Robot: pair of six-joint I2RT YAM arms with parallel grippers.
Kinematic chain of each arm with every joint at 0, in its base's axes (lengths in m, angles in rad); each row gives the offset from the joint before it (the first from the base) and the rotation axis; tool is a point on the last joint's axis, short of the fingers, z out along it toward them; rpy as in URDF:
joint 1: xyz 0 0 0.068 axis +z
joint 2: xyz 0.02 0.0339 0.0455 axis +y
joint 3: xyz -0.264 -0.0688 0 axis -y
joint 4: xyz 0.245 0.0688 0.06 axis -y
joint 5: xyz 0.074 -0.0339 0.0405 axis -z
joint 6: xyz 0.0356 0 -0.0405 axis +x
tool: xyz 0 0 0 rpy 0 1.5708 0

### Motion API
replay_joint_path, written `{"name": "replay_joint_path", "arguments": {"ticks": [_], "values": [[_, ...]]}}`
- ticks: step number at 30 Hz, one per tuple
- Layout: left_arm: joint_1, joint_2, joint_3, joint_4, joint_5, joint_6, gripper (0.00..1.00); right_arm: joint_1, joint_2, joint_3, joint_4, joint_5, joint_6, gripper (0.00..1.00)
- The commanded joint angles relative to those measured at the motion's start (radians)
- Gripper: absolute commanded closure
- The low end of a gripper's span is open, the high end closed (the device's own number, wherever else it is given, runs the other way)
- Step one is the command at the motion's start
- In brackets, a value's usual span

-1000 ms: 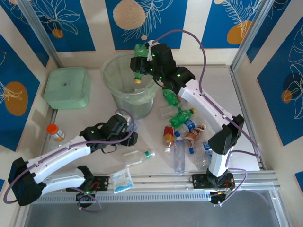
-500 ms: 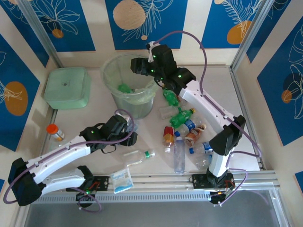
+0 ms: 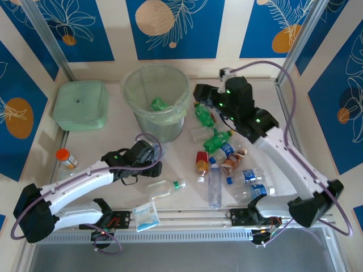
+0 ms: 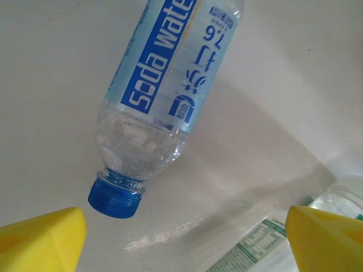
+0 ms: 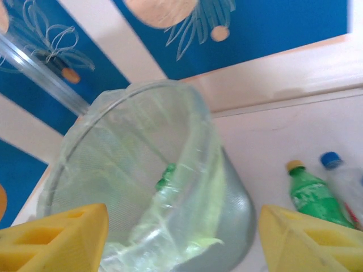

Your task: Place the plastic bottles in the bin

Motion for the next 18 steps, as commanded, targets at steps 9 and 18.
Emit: {"name": "replay_joint_path", "arguments": {"ticks": [9,18], "values": [[0.065,0.07,-0.037,0.067,-0.044,0.028,0.12,-0.028,-0.264,-0.304,-0.102,0.034,0.13,0.29],[0.095,0.083,-0.073,0.093,-0.018,0.027,0.22,-0.04,-0.368,-0.425,-0.179,0.057,0.166,0.29]]}}
